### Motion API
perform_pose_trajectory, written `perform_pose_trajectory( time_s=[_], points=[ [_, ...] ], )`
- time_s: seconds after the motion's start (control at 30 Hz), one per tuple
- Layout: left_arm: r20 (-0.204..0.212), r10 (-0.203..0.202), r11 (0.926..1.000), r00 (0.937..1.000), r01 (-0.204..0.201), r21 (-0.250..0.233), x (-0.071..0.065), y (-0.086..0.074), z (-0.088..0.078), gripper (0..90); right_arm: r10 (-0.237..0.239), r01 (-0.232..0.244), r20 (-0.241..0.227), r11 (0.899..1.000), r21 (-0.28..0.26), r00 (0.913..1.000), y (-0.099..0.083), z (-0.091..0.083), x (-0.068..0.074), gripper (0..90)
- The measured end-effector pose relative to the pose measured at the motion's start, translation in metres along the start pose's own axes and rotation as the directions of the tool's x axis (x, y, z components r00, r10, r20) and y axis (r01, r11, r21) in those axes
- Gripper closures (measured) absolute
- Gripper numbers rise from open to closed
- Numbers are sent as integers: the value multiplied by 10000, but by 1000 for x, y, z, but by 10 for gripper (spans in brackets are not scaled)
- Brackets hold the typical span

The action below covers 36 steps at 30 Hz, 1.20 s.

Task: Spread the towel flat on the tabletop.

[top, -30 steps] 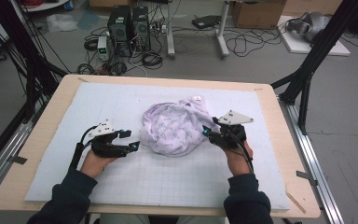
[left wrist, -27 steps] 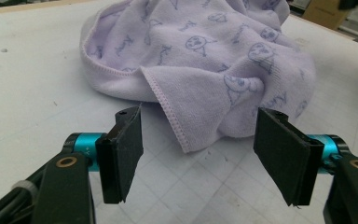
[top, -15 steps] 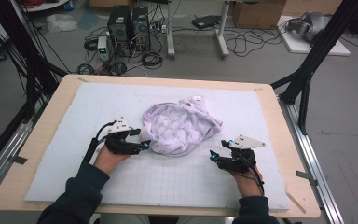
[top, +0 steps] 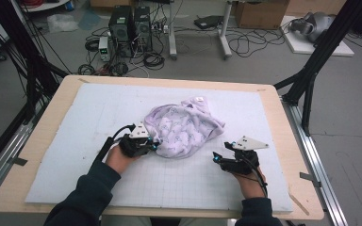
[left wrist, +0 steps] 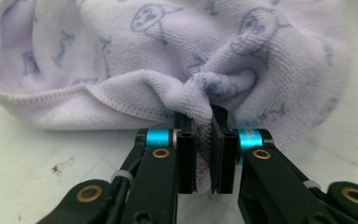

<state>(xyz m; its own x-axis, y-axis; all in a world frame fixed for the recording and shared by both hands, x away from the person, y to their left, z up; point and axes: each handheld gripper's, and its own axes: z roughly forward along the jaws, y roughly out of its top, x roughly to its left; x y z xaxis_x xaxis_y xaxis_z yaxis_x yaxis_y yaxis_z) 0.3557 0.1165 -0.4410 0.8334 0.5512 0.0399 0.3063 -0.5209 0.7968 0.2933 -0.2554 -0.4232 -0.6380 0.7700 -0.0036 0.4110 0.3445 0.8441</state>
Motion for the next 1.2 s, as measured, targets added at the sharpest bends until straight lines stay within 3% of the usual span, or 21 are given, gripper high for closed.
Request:
perform_pose_trajectory(
  time_s=[0.03,0.07,0.23,0.3,0.33,0.37,0.4,0.53,0.57,0.6,0.63,0.73,0.77,0.8,0.83,0.9,0.93,1.0,1.1,1.13,1.2],
  points=[
    [378,-13,9995,9993,25,-305,-2,2,-6,829,13,-13,-1,10000,-13,10000,0,0,0,380],
    [378,-13,9995,9993,25,-305,-2,2,-6,829,55,-55,5,10000,-2,10000,0,0,0,381],
    [1243,150,9905,9921,22,-1374,-11,11,-24,830,36,-36,28,10000,27,10000,-1,0,0,381],
    [1673,96,9815,9859,228,-1903,-14,14,-34,831,58,-58,-3,10000,38,10000,-1,0,-1,383],
    [1673,96,9815,9859,228,-1903,-14,14,-34,831,58,-58,-3,10000,38,10000,-1,0,-1,383],
    [1880,-3,9720,9822,445,-2308,-13,17,-40,831,71,-71,-8,9999,71,10000,-1,2,-1,386],
    [1880,-3,9720,9822,445,-2308,-13,17,-40,831,71,-71,-8,9999,71,10000,-1,2,-1,386],
    [2079,-398,9413,9773,1065,-3205,-6,24,-53,832,22,-19,-153,9997,246,9999,-2,7,1,412],
    [1994,-598,9301,9781,1271,-3445,-1,26,-56,832,46,-34,-305,9992,397,9995,-1,12,3,424],
    [1994,-598,9301,9781,1271,-3445,-1,26,-56,832,46,-34,-305,9992,397,9995,-1,12,3,424],
    [1779,-770,9241,9810,1372,-3568,3,28,-59,832,-96,124,-458,9980,619,9989,-1,20,7,432],
    [1604,-942,9193,9825,1477,-3648,7,28,-61,832,-315,369,-659,9959,826,9973,2,30,13,439],
    [1431,-1092,9146,9837,1558,-3730,10,28,-62,832,-522,605,-882,9937,947,9947,4,40,20,439],
    [1431,-1092,9146,9837,1558,-3730,10,28,-62,832,-522,605,-882,9937,947,9947,4,40,20,439],
    [1265,-1162,9147,9851,1558,-3729,13,29,-63,832,-722,841,-1069,9902,1116,9916,9,52,25,432],
    [1175,-1207,9163,9857,1562,-3688,14,29,-62,832,-857,972,-944,9875,1244,9918,16,64,29,399],
    [1175,-1207,9163,9857,1562,-3688,14,29,-62,832,-857,972,-944,9875,1244,9918,16,64,29,399],
    [1040,-1229,9194,9869,1527,-3626,15,28,-62,832,-732,833,-794,9878,1312,9941,26,82,29,418],
    [912,-1215,9232,9884,1463,-3553,16,28,-62,832,-641,762,-786,9837,1631,9948,31,96,30,632],
    [912,-1215,9232,9884,1463,-3553,16,28,-62,831,-425,580,-985,9854,1600,9942,32,96,29,765],
    [925,-1262,9213,9877,1513,-3582,17,27,-63,832,-432,591,-994,9849,1628,9941,32,96,29,803]
  ],
)
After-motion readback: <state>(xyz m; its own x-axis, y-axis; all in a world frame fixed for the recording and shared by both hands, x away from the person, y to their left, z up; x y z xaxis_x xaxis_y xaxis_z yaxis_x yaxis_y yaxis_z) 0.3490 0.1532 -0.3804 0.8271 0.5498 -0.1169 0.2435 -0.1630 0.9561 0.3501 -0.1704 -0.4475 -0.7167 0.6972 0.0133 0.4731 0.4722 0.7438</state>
